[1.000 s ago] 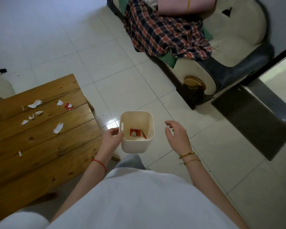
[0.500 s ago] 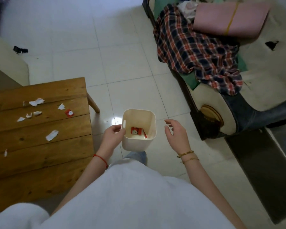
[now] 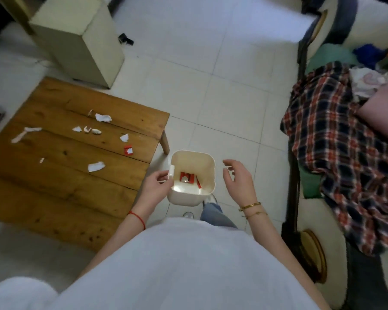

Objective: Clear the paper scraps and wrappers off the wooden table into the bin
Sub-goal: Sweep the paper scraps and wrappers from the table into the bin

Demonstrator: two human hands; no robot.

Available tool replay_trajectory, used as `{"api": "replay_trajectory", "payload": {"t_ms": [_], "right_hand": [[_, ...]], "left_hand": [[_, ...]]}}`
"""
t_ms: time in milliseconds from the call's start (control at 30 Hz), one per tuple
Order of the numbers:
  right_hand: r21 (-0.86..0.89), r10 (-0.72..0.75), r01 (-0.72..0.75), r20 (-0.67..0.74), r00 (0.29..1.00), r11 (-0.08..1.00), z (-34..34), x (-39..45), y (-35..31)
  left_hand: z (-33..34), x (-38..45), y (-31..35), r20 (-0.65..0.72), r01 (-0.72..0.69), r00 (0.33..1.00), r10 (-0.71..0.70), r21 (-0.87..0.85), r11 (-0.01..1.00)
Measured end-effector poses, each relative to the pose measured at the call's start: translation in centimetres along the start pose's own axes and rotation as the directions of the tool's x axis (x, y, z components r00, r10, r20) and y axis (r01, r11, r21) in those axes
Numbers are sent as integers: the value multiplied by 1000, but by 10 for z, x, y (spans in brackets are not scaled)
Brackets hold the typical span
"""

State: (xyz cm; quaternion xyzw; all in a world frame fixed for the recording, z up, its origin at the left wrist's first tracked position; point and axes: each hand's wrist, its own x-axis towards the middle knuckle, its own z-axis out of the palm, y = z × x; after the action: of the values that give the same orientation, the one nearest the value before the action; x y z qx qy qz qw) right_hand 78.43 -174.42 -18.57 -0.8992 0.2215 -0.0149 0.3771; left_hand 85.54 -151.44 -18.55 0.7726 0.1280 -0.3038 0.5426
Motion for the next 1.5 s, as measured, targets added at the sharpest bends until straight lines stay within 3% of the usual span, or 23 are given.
{"api": "replay_trajectory", "payload": {"t_ms": [233, 533, 667, 800, 1167, 1500], "right_hand": [[-11, -239, 252, 272, 932, 968, 18, 104, -25], [15, -462, 560, 584, 668, 828, 46, 202, -52], [54, -530, 678, 670, 520, 733, 73, 228, -62], [59, -536, 738, 726, 430, 672, 111, 244, -72], [130, -523, 830, 826, 211, 542, 244, 269, -96], [194, -458, 922, 889, -20, 335, 367, 289, -85]], "left_hand": [[2, 16, 0, -281, 118, 943, -179, -221, 968], [37, 34, -2, -503, 146, 738, -450, -532, 834], [53, 40, -12, -520, 141, 648, -556, -636, 759], [63, 50, -23, -499, 142, 603, -622, -700, 700], [75, 115, -74, -409, 183, 553, -726, -790, 585], [92, 190, -145, -344, 210, 526, -778, -833, 511]]}}
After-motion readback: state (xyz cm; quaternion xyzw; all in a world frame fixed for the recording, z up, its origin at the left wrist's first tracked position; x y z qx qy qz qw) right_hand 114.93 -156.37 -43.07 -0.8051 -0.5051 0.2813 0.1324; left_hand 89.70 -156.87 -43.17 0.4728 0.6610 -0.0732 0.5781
